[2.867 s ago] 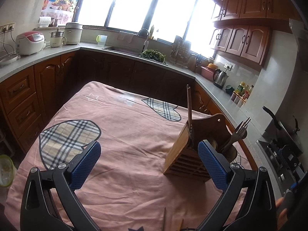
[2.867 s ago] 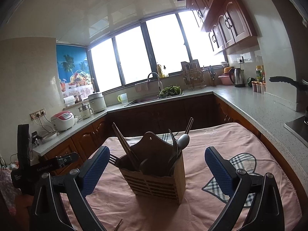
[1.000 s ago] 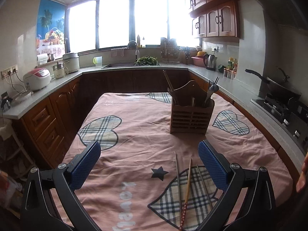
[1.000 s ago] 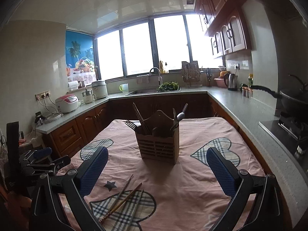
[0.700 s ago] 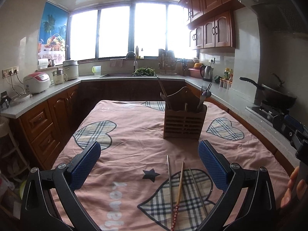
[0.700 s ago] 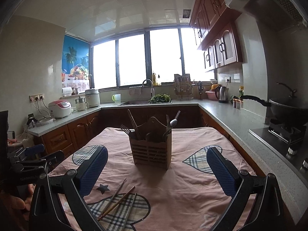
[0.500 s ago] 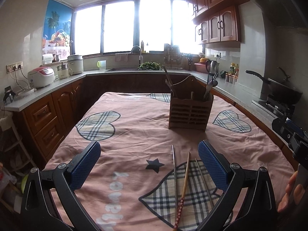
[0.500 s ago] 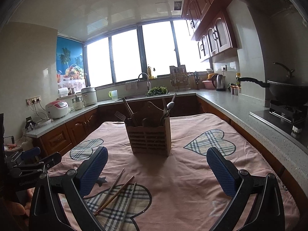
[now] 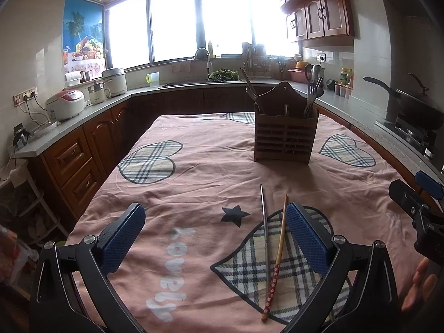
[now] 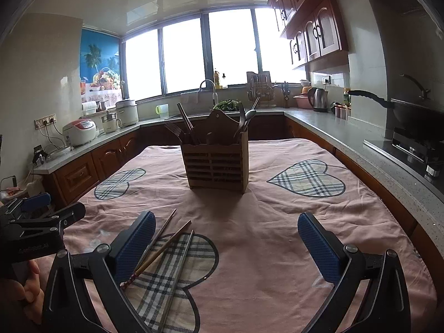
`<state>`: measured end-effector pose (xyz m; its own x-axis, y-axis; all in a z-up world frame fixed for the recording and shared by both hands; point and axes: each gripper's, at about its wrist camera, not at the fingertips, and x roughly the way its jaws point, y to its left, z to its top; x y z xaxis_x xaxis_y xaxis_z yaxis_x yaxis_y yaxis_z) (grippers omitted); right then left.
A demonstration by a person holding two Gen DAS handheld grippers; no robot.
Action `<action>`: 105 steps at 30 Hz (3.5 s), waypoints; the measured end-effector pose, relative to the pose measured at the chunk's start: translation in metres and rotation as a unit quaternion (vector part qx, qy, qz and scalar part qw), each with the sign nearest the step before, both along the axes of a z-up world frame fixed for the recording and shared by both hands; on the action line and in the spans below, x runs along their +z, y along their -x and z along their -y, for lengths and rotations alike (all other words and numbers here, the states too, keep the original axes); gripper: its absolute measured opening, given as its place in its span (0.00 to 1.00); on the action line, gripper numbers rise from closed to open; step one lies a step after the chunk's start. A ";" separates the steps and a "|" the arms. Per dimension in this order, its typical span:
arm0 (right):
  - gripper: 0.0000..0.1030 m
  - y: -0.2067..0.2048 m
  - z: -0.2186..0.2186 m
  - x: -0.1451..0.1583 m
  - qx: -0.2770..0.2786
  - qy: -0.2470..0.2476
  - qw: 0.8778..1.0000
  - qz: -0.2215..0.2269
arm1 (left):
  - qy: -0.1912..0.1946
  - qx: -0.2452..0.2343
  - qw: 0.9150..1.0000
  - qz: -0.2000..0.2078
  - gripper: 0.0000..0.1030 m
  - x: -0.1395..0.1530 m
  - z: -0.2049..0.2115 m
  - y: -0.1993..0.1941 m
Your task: Organize utensils
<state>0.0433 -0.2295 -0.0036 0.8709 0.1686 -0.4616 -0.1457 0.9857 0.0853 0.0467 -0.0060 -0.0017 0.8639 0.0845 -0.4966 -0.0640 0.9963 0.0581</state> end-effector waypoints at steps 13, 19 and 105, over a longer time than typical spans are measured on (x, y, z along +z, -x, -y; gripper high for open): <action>1.00 0.001 -0.004 0.009 0.007 -0.004 1.000 0.006 | 0.007 0.003 1.000 0.012 1.00 0.011 -0.004 0.010; 1.00 0.004 -0.004 0.010 0.005 -0.006 1.000 0.011 | 0.010 0.002 1.000 0.021 1.00 0.016 -0.005 0.018; 1.00 0.022 -0.016 0.038 0.033 0.003 0.998 0.050 | 0.009 0.003 0.998 0.058 1.00 0.037 -0.007 0.037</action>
